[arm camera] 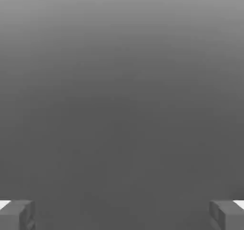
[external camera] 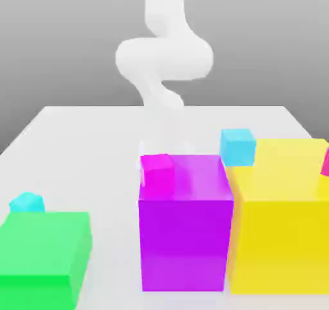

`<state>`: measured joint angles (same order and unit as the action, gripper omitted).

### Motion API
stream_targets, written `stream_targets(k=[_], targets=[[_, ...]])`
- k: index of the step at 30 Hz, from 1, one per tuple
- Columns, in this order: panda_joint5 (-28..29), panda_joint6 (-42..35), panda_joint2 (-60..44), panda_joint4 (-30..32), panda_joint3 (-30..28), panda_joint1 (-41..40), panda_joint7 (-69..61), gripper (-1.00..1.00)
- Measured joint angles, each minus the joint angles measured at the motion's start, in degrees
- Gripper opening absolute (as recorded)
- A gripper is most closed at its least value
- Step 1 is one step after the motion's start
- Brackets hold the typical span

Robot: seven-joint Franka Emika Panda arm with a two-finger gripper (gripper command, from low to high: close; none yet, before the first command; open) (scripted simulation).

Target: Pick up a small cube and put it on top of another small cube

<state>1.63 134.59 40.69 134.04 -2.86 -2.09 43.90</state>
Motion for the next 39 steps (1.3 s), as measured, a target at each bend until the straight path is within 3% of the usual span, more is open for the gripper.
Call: stream_targets(k=[12,16,20,23,27,28,35,39], targets=[[3.3,13.8,-24.5,11.0,-17.5,-9.8,-12.8,0.0],[0.6,18.4,-33.0,14.7,-23.6,-12.7,-19.6,0.0],[-6.2,22.8,-42.2,18.2,-27.1,-17.6,-29.5,0.0],[-14.0,26.5,-49.2,19.3,-24.5,-22.5,-37.5,0.0],[-23.9,32.4,-57.5,17.7,-14.7,-30.5,-45.2,0.0],[-25.8,33.7,-59.3,17.2,-12.4,-32.4,-46.7,-1.0],[-25.9,33.9,-59.6,17.2,-11.8,-33.0,-46.8,-1.0],[-16.9,29.0,-52.7,18.9,-18.5,-28.3,-40.0,-1.0]])
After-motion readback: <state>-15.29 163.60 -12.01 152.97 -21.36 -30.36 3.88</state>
